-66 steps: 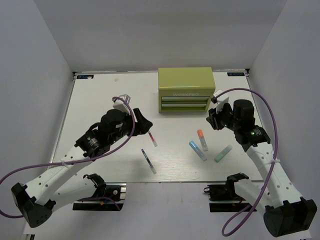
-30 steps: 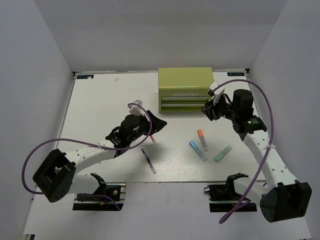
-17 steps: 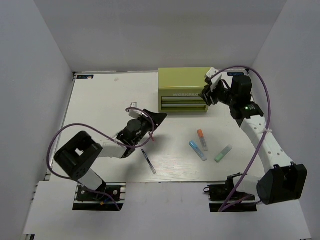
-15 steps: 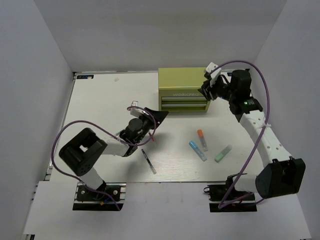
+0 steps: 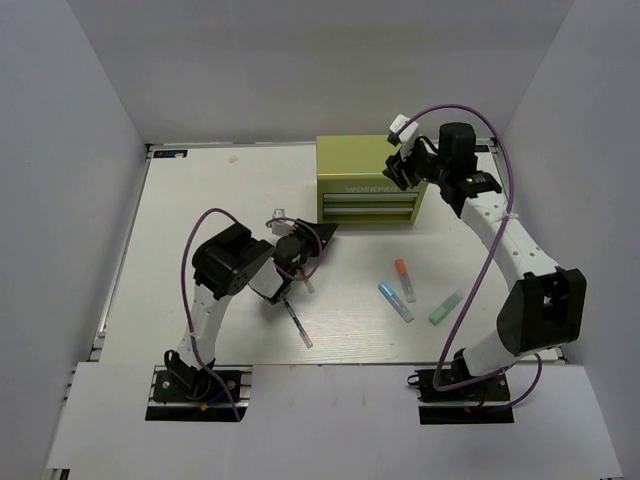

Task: Sort the stationery into containers
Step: Open the drawer

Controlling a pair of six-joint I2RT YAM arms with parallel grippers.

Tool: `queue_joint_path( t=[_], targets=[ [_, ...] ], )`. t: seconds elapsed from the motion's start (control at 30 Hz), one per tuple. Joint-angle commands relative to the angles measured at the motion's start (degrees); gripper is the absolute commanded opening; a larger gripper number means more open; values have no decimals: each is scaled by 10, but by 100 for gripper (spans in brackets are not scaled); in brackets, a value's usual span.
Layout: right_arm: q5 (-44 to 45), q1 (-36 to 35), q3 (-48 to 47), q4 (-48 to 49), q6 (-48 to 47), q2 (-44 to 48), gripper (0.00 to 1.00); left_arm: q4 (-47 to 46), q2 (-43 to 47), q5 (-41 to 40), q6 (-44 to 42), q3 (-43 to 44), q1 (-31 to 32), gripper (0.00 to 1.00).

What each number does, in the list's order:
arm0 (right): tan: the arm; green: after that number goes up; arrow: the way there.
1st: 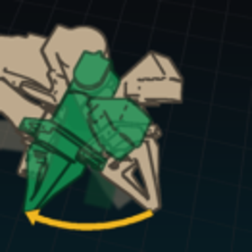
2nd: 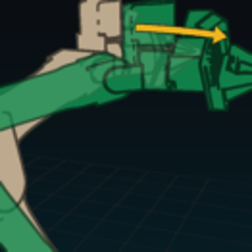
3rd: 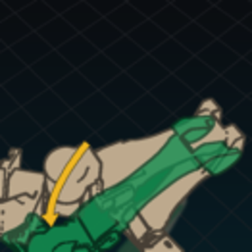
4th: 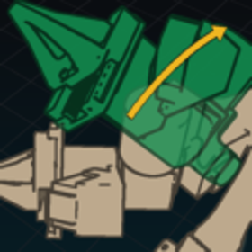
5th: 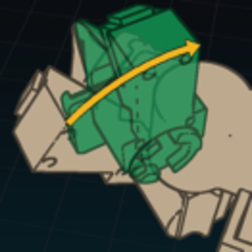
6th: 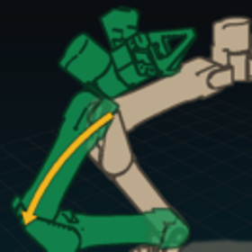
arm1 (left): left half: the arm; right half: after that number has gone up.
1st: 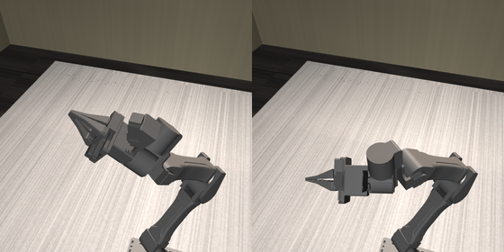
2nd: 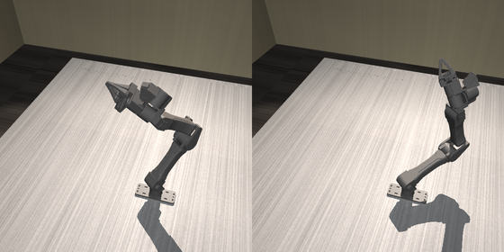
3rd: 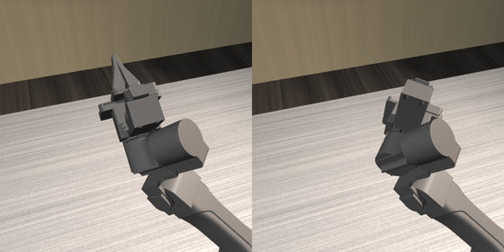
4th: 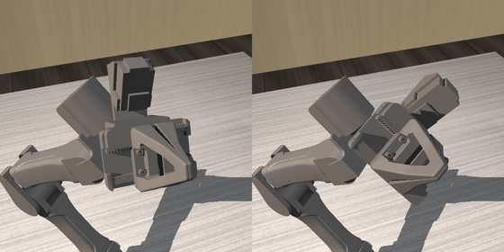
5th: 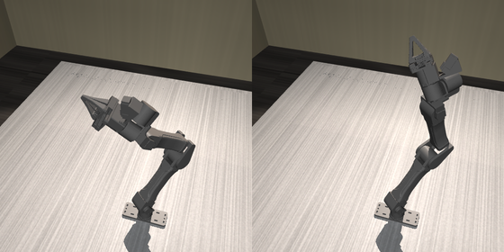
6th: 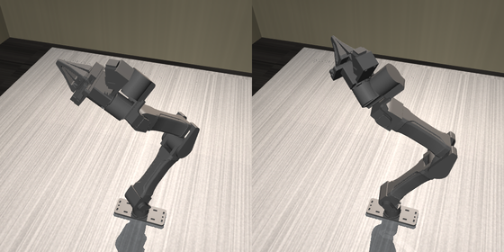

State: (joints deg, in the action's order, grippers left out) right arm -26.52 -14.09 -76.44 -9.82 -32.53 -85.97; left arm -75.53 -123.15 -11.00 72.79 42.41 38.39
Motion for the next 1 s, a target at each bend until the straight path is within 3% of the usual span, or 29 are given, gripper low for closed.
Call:
queue_joint_path(
  t=[0.0, 0.3, 0.6, 0.97],
  targets=[
    [15, -7, -47, -1, -22, -23, 49, -224, -41, 2, 19, 32, -14, 44],
    [32, -8, -100, -19, -27, -80, 49, -244, -52, 57, 19, 59, -27, 47],
    [44, -9, -103, -12, -29, -101, 49, -279, -6, 112, 19, 17, -22, 48],
    [59, -9, -124, -22, -34, -127, 49, -279, -6, 127, 19, 98, -22, 52]
  ],
)
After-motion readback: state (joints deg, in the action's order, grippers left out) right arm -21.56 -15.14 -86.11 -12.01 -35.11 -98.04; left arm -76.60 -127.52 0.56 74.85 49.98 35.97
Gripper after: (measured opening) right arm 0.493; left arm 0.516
